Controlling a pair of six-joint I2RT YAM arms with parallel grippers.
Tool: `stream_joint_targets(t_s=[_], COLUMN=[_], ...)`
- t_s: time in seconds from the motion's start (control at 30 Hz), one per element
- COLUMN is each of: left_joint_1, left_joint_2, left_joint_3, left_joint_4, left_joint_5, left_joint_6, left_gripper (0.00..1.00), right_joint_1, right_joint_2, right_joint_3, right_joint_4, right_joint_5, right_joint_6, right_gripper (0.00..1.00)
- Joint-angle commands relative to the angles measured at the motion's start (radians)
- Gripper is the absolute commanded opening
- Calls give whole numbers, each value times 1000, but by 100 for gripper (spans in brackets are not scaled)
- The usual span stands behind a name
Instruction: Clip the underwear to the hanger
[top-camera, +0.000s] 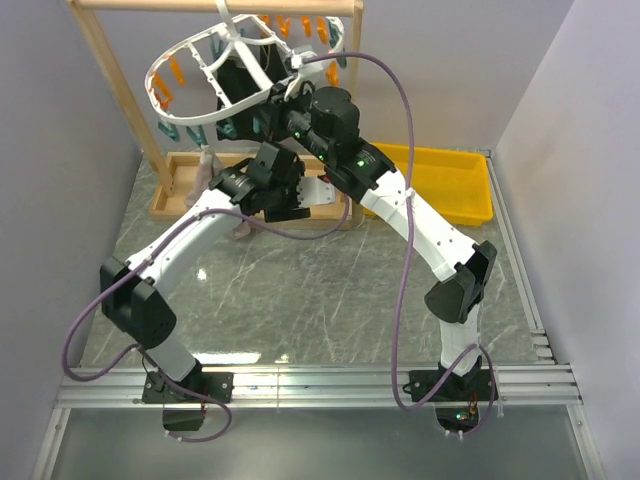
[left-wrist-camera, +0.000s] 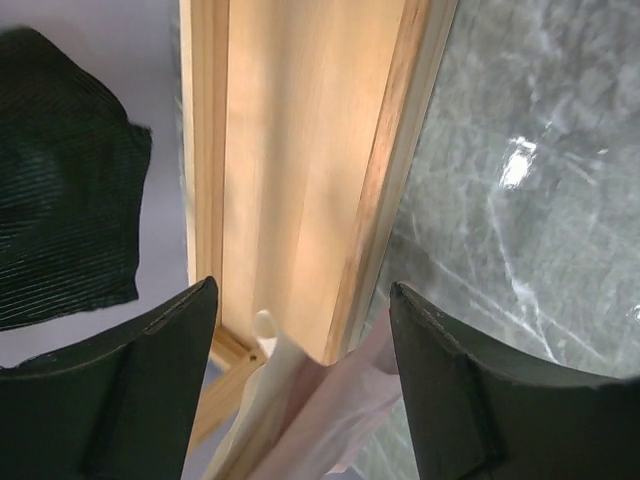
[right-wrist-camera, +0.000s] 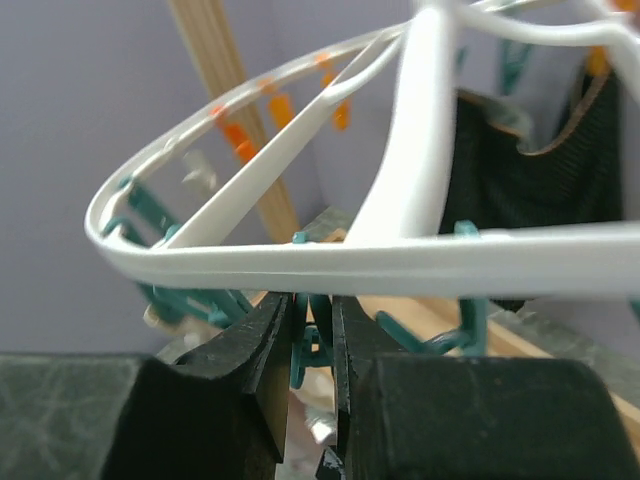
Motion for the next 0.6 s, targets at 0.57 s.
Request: stream_joint_targets(t_s=[0.57], left_joint_1=[-37], left_joint_2=[47], left_joint_3=[36], left_joint_4=[-67], left_joint_5=[-150], left_joint_6=[-50], left_gripper=[75], right_joint_1=[51], right_joint_2=[-4], right_joint_3=[29], right_joint_4=[-4], right_joint_5=[-9], right_joint_6=[-13], right_gripper=[0])
